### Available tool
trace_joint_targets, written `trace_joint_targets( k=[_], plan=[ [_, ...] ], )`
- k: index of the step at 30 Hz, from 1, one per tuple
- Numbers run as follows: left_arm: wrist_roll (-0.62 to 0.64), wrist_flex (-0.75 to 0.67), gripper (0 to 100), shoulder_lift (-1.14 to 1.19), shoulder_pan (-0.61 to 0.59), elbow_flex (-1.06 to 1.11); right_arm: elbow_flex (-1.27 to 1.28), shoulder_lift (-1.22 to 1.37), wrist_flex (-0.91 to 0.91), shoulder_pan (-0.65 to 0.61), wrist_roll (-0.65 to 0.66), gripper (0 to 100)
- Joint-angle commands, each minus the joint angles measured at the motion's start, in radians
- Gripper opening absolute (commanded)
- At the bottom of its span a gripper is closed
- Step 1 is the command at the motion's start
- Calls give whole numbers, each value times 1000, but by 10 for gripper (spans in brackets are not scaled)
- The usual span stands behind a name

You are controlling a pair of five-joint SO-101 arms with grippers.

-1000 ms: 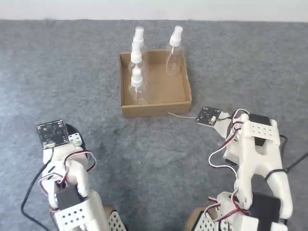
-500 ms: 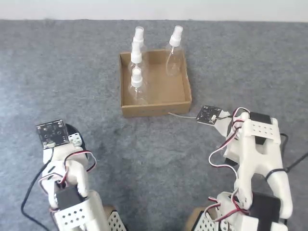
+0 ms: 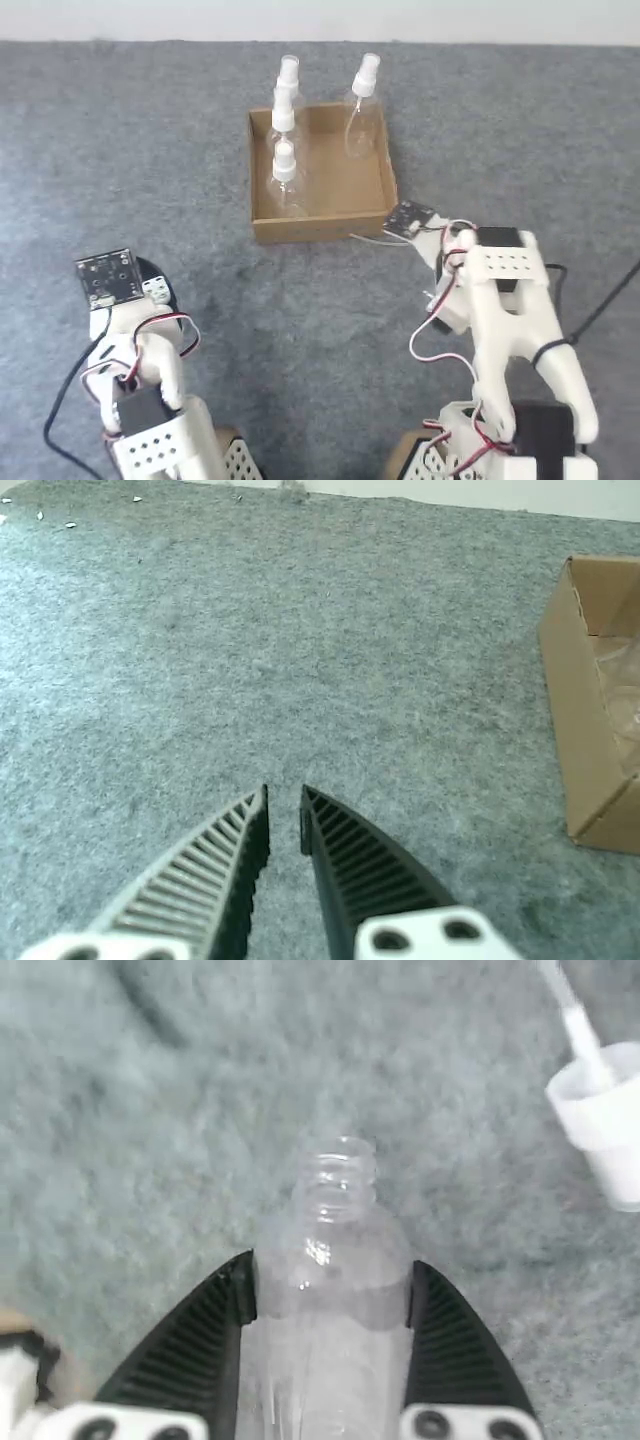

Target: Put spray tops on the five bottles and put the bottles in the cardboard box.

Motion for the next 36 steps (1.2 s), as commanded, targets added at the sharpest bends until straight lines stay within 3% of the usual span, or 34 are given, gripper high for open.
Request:
trace_joint_targets(
  k=[1, 5, 10, 36],
  plan=[
    [-3, -11, 48, -17, 2, -7, -54, -7, -64, -31, -117, 91],
    [-3, -11, 48, -17, 2, -7, -54, -7, -67, -36, -115, 112],
    [-3, -11, 48, -17, 2, -7, -28, -7, -68, -42, -115, 226],
    [-3, -11, 48, -17, 2, -7, 41, -5, -154, -56, -92, 226]
  ],
)
